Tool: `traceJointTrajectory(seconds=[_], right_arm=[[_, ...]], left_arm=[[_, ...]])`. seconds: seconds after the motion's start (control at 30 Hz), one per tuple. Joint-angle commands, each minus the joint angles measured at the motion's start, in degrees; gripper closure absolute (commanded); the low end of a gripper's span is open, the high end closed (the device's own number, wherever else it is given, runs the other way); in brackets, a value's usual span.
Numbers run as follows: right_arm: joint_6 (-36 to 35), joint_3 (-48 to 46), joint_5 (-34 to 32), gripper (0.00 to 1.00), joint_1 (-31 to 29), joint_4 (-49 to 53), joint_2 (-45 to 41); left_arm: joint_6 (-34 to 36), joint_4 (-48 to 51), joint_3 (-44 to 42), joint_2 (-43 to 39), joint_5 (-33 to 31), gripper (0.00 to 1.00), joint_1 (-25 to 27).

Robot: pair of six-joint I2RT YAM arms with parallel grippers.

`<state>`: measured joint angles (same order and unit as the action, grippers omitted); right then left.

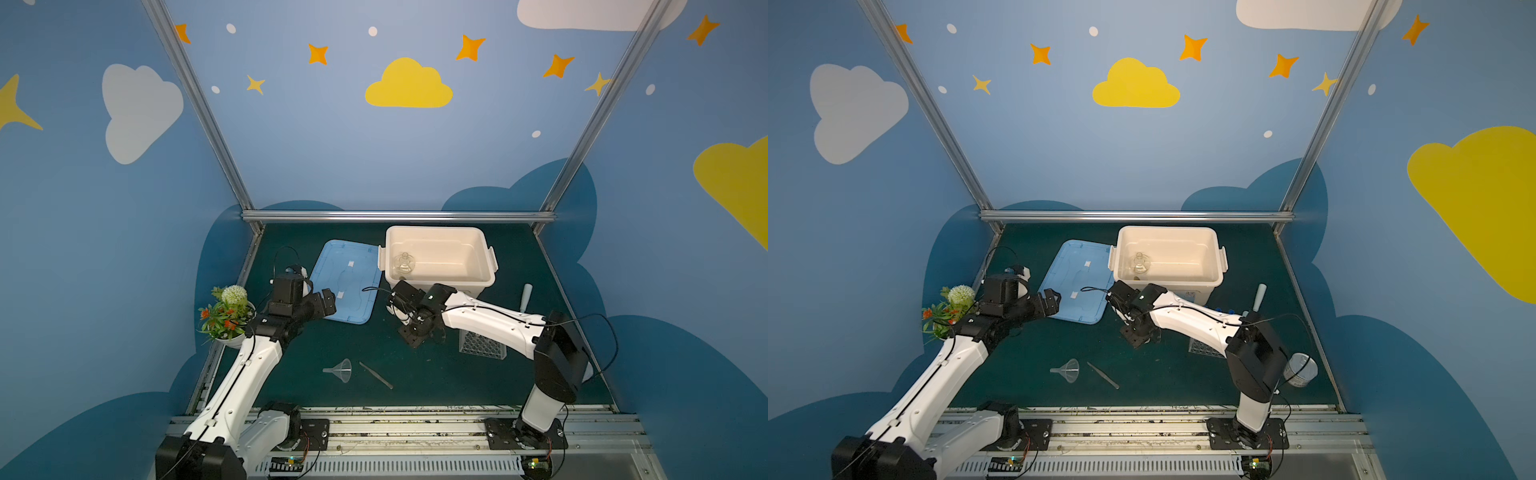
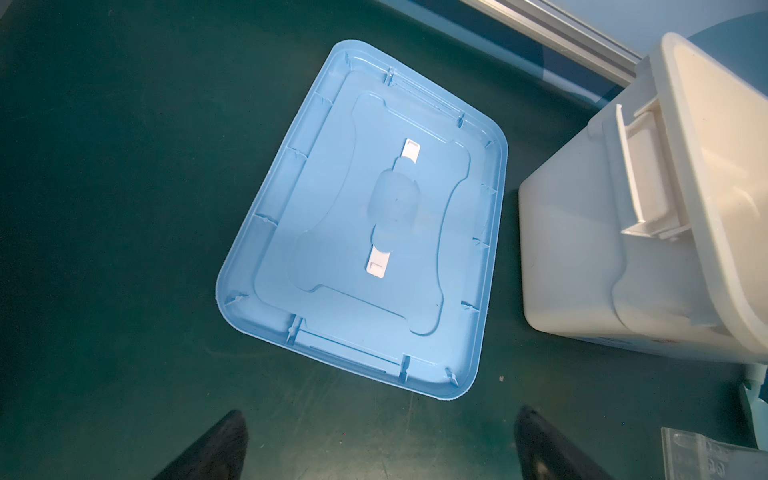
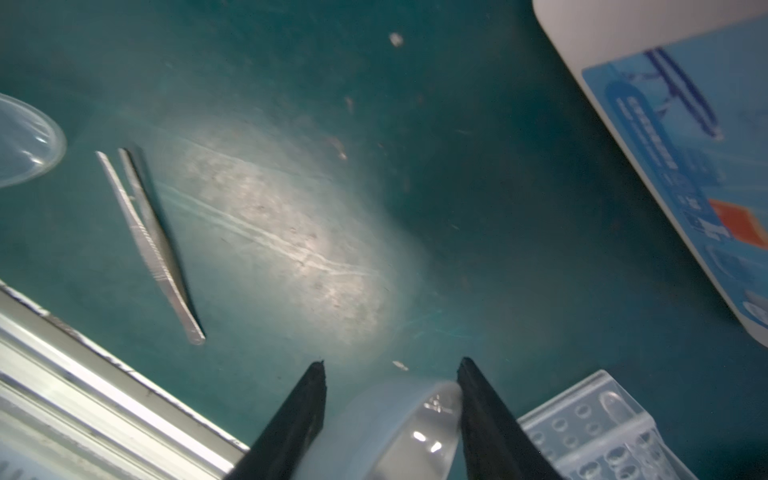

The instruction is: Organize the chemistry lab equipment

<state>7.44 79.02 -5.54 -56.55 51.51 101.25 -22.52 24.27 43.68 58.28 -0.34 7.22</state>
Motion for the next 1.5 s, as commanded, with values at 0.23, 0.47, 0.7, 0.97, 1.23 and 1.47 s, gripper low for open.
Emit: traceJointTrajectory(seconds=[0.23, 0.47, 0.7, 0.97, 1.23, 1.47], right_arm=[[-2.05, 6.92, -1.45, 0.50, 0.82, 6.58, 2.37], [-3.42, 12.72, -0.71, 0.50, 1.78, 12.13, 1.14], [-2.81, 10.73, 3.16, 0.44, 2.94, 12.99, 3.42], [2.06, 5.58, 5.74, 0.20, 1.27, 9.50, 4.74], [7.27, 2.46, 8.06, 0.14, -0.04, 4.16, 6.46], [12.01, 1.86, 9.67, 0.13, -0.48, 1.85, 8.99]], left_arm=[[-0.45, -1.50, -0.90, 0.60, 1.54, 0.00, -0.18], [-0.41, -2.53, -1.15, 1.66, 3.01, 0.00, -0.18], [-0.46, -2.80, -1.86, 2.25, 3.85, 0.00, -0.19], [-0.91, -2.79, -2.64, 2.03, 4.38, 0.00, -0.19], [-0.77, -2.62, -2.66, 2.09, 4.56, 0.00, -0.19], [-0.69, -2.38, -2.73, 2.28, 4.74, 0.00, -0.19]])
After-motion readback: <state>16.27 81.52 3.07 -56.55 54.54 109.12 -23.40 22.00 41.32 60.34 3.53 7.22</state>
